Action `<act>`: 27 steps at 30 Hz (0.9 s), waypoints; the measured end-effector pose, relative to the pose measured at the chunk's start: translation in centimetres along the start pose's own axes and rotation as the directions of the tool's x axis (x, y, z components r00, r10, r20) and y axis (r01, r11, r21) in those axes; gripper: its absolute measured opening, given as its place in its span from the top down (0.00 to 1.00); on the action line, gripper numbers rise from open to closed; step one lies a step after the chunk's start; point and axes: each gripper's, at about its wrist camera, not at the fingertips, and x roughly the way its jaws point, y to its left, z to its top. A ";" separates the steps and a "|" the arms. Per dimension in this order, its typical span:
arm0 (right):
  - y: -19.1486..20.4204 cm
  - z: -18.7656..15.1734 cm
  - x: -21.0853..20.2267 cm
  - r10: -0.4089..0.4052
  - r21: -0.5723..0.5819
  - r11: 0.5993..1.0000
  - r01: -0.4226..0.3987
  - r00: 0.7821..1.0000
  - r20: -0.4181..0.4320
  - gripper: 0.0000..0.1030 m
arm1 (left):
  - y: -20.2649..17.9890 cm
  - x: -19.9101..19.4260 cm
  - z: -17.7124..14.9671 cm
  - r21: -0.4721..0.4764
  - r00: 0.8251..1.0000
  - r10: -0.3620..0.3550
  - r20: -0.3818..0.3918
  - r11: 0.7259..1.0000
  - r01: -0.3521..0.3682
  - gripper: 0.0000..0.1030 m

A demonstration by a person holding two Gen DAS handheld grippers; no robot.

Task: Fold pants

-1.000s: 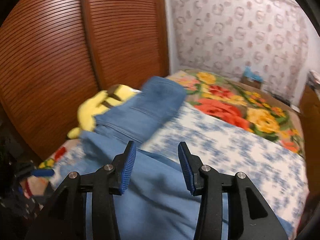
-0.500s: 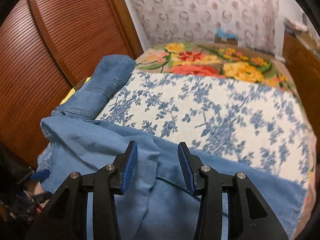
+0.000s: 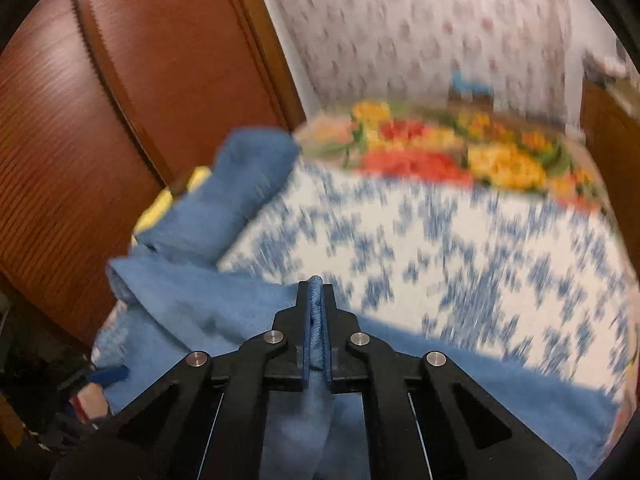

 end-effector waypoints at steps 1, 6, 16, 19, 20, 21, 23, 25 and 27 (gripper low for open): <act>0.8 0.6 -0.8 -0.005 -0.021 1.000 0.006 0.999 0.031 0.99 | 0.1 -0.1 0.0 -0.001 1.000 0.002 0.001 1.000 -0.002 0.42; 3.9 2.5 -2.0 -0.097 -0.128 0.985 0.112 0.988 0.118 0.99 | 0.6 -0.5 -0.2 -0.010 1.000 -0.001 0.003 1.000 0.001 0.42; 0.0 0.9 1.8 -0.159 -0.051 0.986 0.157 0.986 -0.046 0.57 | 1.3 -1.7 0.3 -0.014 0.999 0.017 0.029 1.000 -0.016 0.42; 0.2 -0.5 1.6 -0.151 -0.085 0.986 0.145 0.986 -0.072 0.53 | 2.0 -1.9 1.1 -0.015 0.999 0.037 0.039 0.999 -0.037 0.42; 0.2 -1.2 1.4 -0.152 -0.097 0.985 0.145 0.986 -0.071 0.53 | 2.3 -2.0 1.5 -0.018 0.998 0.045 0.045 0.999 -0.044 0.42; 0.1 -1.7 1.3 -0.151 -0.099 0.985 0.143 0.986 -0.074 0.53 | 2.6 -2.0 1.8 -0.020 0.998 0.048 0.048 0.999 -0.047 0.42; -0.3 -2.7 1.0 -0.135 -0.086 0.988 0.128 0.988 -0.080 0.53 | 3.1 -1.9 2.4 -0.019 0.997 0.065 0.049 0.998 -0.064 0.42; -0.7 -3.5 1.0 -0.114 -0.068 0.992 0.109 0.990 -0.088 0.52 | 3.7 -1.7 3.1 -0.017 0.996 0.077 0.046 0.997 -0.076 0.42; -1.0 -4.2 1.3 -0.108 -0.062 0.993 0.102 0.989 -0.101 0.52 | 4.4 -1.2 3.6 -0.018 0.995 0.089 0.042 0.996 -0.088 0.42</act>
